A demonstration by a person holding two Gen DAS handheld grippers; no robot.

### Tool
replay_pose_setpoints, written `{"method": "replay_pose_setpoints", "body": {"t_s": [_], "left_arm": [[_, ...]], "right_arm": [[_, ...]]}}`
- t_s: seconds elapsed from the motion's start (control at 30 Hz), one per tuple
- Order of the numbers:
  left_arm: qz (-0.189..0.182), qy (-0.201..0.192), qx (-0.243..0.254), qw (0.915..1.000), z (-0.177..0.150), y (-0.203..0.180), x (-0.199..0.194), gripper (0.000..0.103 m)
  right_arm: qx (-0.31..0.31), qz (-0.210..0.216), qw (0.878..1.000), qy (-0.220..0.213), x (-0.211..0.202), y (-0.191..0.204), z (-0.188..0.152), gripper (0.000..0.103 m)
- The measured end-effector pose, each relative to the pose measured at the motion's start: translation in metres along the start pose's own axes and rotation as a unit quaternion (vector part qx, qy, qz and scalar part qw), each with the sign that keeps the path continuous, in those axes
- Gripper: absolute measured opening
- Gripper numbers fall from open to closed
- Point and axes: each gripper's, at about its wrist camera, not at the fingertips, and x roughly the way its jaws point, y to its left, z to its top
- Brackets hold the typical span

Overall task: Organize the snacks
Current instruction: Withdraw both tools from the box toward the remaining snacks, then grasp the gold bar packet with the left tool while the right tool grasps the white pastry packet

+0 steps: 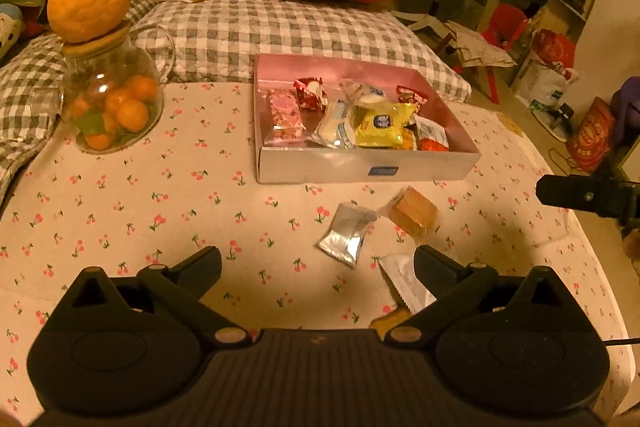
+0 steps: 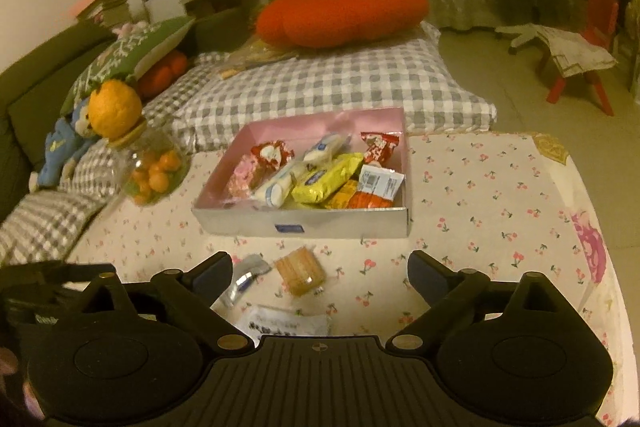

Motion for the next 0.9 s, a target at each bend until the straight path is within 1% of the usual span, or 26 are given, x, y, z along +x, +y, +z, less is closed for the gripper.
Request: {"method": "replay_pose_setpoints", "body": {"t_s": [0.13, 0.3, 0.47, 0.53, 0.67, 0.77, 0.87, 0.9], "left_arm": [[-0.011, 0.011, 0.009, 0.9998, -0.011, -0.003, 0.005, 0.103], [-0.017, 0.022, 0.047, 0.9985, -0.026, -0.013, 0.014, 0.102], [-0.046, 0.032, 0.088, 0.9945, -0.039, -0.024, 0.025, 0.101], [-0.06, 0.04, 0.1, 0.9924, -0.043, -0.029, 0.031, 0.094], [-0.075, 0.045, 0.122, 0.9887, -0.048, -0.037, 0.036, 0.088], [-0.084, 0.041, 0.132, 0.9869, -0.047, -0.042, 0.037, 0.083], [-0.093, 0.047, 0.139, 0.9848, -0.047, -0.046, 0.044, 0.076], [-0.096, 0.05, 0.142, 0.9839, -0.048, -0.048, 0.046, 0.072]], "right_arm": [[-0.014, -0.01, 1.0, 0.01, 0.004, -0.002, -0.011, 0.097], [-0.023, -0.031, 0.999, 0.03, 0.014, -0.007, -0.022, 0.097], [-0.025, -0.038, 0.998, 0.038, 0.02, -0.009, -0.025, 0.097], [-0.03, -0.037, 0.998, 0.041, 0.022, -0.008, -0.026, 0.097], [-0.05, -0.034, 0.997, 0.048, 0.026, -0.005, -0.027, 0.097], [-0.067, -0.022, 0.996, 0.054, 0.029, -0.002, -0.028, 0.097], [-0.081, -0.005, 0.995, 0.065, 0.034, 0.001, -0.029, 0.097], [-0.084, 0.0, 0.994, 0.07, 0.036, 0.002, -0.029, 0.097]]}}
